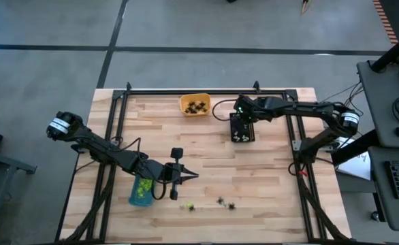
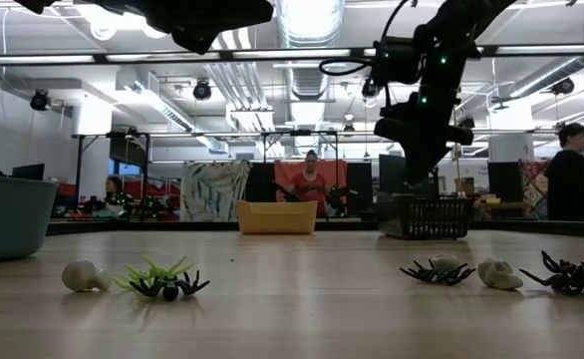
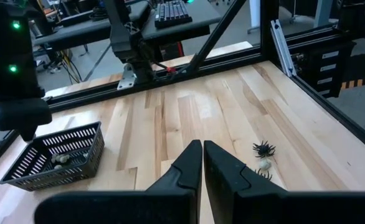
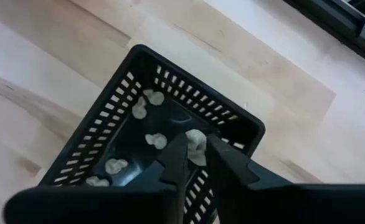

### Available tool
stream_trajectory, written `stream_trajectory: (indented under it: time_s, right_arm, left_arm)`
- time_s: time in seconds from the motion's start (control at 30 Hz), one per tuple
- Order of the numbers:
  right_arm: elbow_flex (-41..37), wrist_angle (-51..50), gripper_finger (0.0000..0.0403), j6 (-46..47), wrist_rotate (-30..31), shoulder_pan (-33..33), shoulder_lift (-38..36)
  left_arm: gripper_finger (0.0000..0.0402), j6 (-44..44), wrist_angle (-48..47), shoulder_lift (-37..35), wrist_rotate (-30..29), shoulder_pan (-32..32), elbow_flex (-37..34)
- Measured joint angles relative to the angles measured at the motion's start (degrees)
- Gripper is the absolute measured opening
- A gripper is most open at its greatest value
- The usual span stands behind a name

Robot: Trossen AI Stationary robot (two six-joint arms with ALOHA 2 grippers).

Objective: Sort Halloween decoration
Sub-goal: Put the white skull toy into the black bin

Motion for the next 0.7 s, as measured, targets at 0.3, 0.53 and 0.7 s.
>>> stream_trajectory:
  time_s: [0.3,0.53,0.7]
  right_arm:
    - [0.0,0.1,0.0091,0.0,0.1,0.0,0.0]
    - [0.0,0.3,0.0087,0.0,-0.3,3.4,-3.8]
    - [0.0,2.1,0.0075,0.0,0.1,10.7,-8.6]
  left_arm:
    - [0.0,-0.5,0.0,0.0,0.0,0.0,0.0]
    - [0.0,-2.3,-0.4,0.0,0.0,0.0,0.0]
    - [0.0,-4.3,-3.0,0.0,0.0,-0.4,0.0]
